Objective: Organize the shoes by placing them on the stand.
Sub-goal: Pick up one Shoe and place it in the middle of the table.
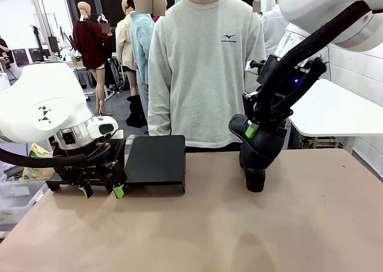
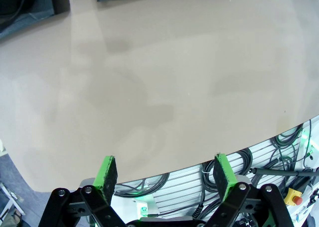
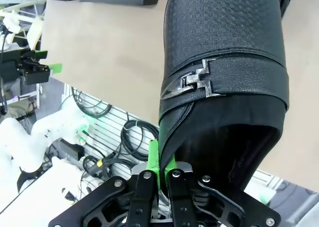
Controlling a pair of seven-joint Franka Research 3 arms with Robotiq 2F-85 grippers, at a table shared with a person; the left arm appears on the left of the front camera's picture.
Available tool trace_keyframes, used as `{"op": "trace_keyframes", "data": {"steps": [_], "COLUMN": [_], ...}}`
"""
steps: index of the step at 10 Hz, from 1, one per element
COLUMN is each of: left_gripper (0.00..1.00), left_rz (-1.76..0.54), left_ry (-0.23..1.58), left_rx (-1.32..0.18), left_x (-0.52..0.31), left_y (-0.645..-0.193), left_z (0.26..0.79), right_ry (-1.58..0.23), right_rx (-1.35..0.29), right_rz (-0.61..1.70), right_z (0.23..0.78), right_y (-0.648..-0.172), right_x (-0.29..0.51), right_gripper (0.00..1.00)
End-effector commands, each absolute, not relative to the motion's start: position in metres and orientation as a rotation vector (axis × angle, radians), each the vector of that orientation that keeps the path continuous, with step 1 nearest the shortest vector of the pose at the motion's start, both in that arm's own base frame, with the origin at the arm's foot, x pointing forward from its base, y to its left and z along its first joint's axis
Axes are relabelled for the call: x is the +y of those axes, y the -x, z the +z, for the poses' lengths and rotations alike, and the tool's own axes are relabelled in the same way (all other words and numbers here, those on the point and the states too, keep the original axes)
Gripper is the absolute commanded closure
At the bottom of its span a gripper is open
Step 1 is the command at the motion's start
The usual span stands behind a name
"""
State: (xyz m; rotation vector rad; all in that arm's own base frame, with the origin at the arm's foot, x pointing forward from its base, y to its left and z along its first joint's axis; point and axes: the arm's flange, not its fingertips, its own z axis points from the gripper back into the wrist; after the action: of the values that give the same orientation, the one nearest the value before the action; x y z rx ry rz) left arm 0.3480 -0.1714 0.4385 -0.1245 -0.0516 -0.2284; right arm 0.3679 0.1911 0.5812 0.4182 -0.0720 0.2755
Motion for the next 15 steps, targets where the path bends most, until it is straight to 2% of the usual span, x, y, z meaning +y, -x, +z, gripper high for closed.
{"op": "trace_keyframes", "data": {"steps": [1,7,9,12,15], "left_gripper": [0.0,0.0,0.0,0.0,0.0], "left_rz": [-0.233,-0.233,-0.233,-0.233,-0.233], "left_ry": [0.12,0.12,0.12,0.12,0.12], "left_rx": [-0.051,-0.051,-0.051,-0.051,-0.051], "left_x": [-0.169,-0.169,-0.169,-0.169,-0.169], "left_y": [-0.348,-0.348,-0.348,-0.348,-0.348], "left_z": [0.438,0.438,0.438,0.438,0.438], "right_ry": [-0.425,-0.418,-0.277,-0.067,-0.038], "right_rx": [-0.088,-0.072,-0.13,-0.17,-0.064], "right_rz": [0.281,0.277,0.283,0.223,0.216], "right_z": [0.584,0.581,0.585,0.558,0.488], "right_y": [-0.37,-0.368,-0.329,-0.285,-0.25], "right_x": [0.193,0.192,0.23,0.267,0.321], "right_gripper": [1.0,1.0,1.0,1.0,1.0]}}
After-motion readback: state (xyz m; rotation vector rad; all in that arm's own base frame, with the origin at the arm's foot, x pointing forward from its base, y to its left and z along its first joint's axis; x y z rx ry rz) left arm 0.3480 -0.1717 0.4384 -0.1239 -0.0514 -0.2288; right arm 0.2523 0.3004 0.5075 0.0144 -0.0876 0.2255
